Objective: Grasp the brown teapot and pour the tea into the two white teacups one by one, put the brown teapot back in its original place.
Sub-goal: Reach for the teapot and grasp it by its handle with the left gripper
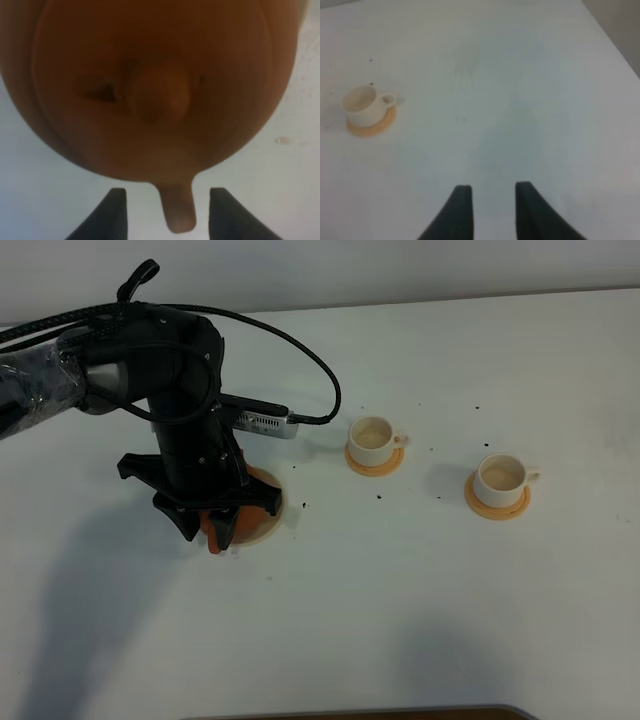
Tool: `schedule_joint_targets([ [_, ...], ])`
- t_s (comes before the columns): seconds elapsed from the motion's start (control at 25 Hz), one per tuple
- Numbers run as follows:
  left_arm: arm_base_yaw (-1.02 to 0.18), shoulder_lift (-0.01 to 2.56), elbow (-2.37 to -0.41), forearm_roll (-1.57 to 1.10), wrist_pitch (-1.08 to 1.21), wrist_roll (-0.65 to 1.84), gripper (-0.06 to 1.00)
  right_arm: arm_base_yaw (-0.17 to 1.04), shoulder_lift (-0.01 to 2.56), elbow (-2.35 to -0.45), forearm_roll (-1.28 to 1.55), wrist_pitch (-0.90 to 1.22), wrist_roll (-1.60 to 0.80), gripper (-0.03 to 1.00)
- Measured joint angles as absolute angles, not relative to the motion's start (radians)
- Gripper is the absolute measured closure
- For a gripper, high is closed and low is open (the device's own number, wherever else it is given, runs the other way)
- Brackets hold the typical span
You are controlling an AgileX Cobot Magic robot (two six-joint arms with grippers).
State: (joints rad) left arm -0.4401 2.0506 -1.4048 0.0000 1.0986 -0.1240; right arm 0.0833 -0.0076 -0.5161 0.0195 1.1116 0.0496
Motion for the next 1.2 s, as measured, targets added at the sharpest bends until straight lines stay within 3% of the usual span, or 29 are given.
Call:
schedule_joint_targets([
  [0.52,-0.440,2.051,-1.405,0.000,1.065,-0.149,0.54,0.083,-0.008,-0.516,0.020,1.112,0.050,0.73],
  [0.92,-0.440,2.051,-1.405,0.000,1.064,-0.156,0.80,0.083,-0.008,-0.516,0.020,1.112,0.050,0.73],
  [1.2,-0.440,2.051,-1.405,0.000,1.062,-0.149,0.80,0.083,-0.008,-0.516,0.020,1.112,0.050,0.73],
])
